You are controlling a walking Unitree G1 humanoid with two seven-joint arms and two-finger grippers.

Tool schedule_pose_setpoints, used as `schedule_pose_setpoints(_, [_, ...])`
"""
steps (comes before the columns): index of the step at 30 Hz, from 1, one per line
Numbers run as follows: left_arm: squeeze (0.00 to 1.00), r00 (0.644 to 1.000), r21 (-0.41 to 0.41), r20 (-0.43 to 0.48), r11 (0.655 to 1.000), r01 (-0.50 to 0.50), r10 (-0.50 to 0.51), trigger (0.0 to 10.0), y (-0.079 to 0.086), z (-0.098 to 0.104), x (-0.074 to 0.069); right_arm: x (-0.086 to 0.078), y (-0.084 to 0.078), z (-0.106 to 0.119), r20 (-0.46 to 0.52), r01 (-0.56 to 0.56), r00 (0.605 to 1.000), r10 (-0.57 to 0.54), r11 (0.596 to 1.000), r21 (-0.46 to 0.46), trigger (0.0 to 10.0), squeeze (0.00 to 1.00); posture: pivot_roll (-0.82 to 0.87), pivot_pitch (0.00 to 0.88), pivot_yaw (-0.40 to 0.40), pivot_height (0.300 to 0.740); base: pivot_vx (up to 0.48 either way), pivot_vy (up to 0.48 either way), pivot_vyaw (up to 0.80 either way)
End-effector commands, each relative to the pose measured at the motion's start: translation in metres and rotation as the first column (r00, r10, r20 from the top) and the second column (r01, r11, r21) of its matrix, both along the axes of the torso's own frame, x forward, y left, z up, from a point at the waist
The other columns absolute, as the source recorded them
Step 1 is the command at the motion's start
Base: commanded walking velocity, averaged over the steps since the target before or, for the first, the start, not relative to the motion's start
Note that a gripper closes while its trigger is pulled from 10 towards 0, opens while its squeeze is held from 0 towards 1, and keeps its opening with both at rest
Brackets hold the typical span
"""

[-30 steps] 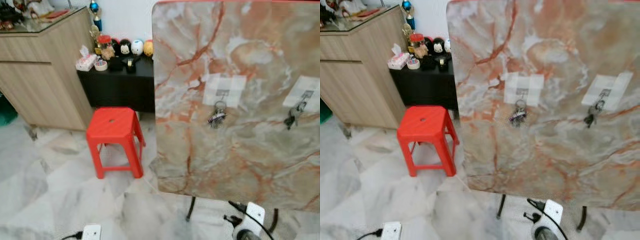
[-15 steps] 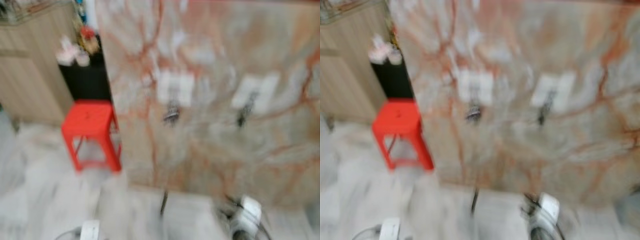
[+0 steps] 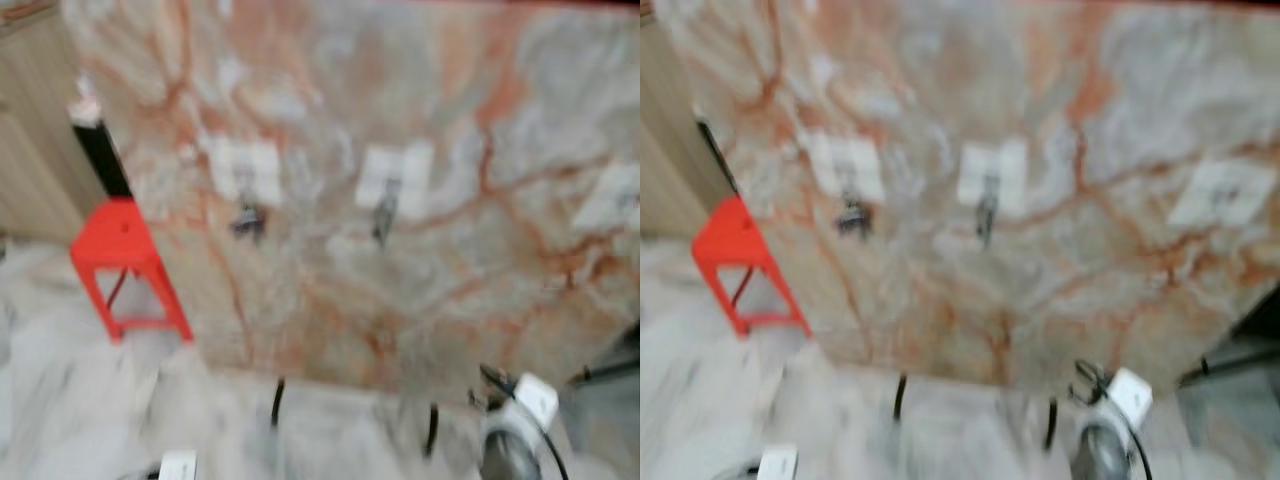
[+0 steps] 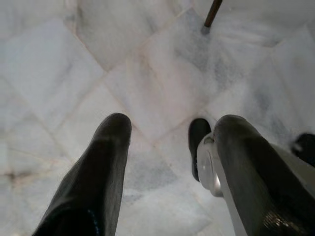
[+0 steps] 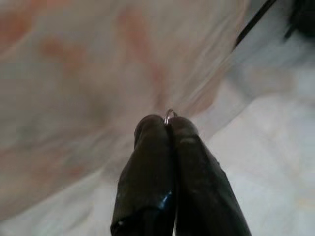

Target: Hang keys on a hook

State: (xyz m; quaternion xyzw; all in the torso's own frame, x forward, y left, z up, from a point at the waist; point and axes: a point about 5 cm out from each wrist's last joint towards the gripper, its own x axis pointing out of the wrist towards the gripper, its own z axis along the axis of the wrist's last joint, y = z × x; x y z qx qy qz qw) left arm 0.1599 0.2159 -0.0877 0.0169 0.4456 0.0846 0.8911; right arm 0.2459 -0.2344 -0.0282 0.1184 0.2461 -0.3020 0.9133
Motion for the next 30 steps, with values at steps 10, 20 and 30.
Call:
schedule_pose_setpoints(10, [0.00, 1.000, 0.007, -0.021, 1.000, 0.000, 0.000, 10.0, 0.003, -0.002, -0.006, 0.030, -0.041, 0.071, 0.140, 0.183, 0.982, -0.123, 0.776, -0.604, 10.0, 0.00, -0.04, 0.027, 0.018, 0.740, 0.000, 0.000, 0.00])
schedule_pose_setpoints(20, [0.00, 1.000, 0.005, -0.011, 1.000, 0.002, -0.002, 10.0, 0.003, -0.001, -0.004, 0.053, -0.033, 0.113, 0.251, 0.219, 0.968, -0.024, 0.571, -0.791, 10.0, 0.00, -0.05, 0.029, 0.023, 0.740, 0.000, 0.000, 0.00])
schedule_pose_setpoints(30, [0.00, 1.000, 0.005, -0.008, 1.000, -0.003, 0.003, 10.0, 0.004, -0.001, -0.005, 0.073, -0.014, 0.143, 0.296, 0.226, 0.949, 0.106, 0.424, -0.877, 10.0, 0.00, -0.04, 0.029, 0.026, 0.740, 0.000, 0.000, 0.00])
